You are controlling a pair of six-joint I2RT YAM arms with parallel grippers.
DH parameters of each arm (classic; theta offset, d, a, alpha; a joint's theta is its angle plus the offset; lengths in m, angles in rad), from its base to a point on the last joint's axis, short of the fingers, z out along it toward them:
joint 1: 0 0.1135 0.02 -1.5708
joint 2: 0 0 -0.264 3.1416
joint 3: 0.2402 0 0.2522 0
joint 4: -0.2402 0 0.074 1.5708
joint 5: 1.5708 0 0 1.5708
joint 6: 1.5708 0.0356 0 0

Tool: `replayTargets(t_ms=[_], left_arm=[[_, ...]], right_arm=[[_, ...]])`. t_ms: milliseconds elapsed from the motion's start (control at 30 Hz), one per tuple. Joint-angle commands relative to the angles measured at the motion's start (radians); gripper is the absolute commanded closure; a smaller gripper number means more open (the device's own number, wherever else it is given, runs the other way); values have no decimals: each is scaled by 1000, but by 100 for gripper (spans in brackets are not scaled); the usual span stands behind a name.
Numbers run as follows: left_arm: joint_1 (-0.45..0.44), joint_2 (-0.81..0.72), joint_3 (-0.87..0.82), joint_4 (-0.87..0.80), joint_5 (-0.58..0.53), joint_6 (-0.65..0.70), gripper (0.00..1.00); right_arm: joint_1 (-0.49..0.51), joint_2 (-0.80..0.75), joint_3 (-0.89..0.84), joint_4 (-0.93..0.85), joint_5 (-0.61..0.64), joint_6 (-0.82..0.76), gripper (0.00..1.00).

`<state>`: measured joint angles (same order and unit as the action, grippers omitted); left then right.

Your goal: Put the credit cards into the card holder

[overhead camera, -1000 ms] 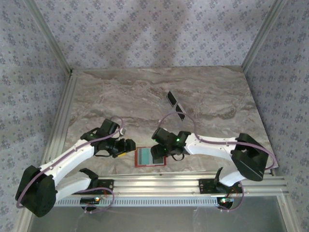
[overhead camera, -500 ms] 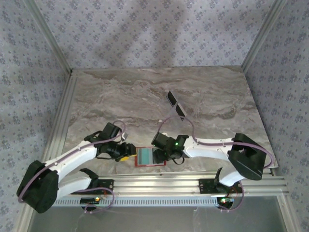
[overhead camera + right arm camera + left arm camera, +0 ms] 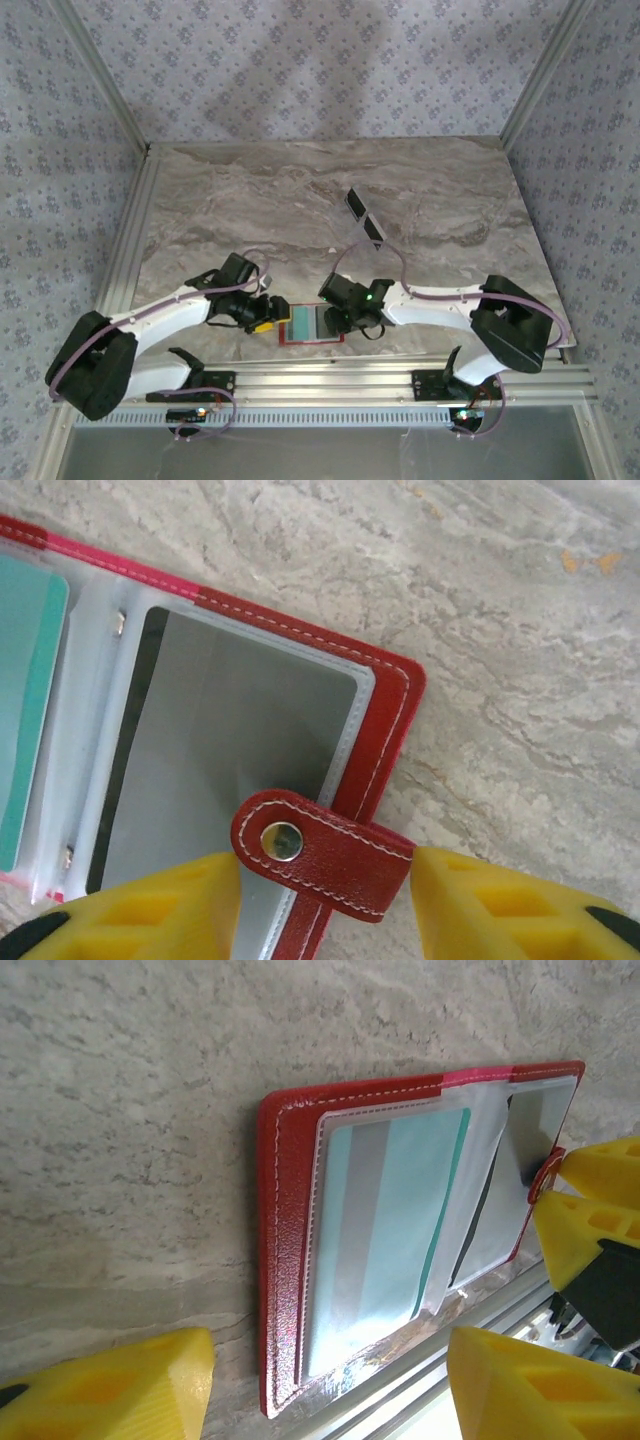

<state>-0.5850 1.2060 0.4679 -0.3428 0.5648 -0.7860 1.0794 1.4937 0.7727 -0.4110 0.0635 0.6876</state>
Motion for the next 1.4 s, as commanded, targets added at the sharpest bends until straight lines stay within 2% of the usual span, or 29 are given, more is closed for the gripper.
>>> replayTargets(t_ms=[0,100,167,433,633,933,1067,1233,1367], left_arm=[[-3,16,20,-1,10,18,36],[-4,28,26,0,10,22,35],[-5,32,30,0,9,22,35],[-3,42,40,-14,5,29,35],[-5,61,50,-11,14,34,35],[-5,44,61,9,24,20,36],[-6,25,71,15,40,13,36],[-5,-1,78,8,45,2,41],[-6,-48,78,34,62,-18,41]], right_arm=[[-2,-45,2,-39,26,9,42],[1,-57,3,-39,48,6,35],[9,-35,18,-72,100,17,27],[11,36,46,-43,102,29,26],[6,16,23,-42,80,37,46],[-7,-7,-24,96,-27,-18,72],[2,-5,-29,138,-51,-25,76],[2,-4,-42,183,-77,-30,77],[1,-1,-57,230,-100,-16,77]])
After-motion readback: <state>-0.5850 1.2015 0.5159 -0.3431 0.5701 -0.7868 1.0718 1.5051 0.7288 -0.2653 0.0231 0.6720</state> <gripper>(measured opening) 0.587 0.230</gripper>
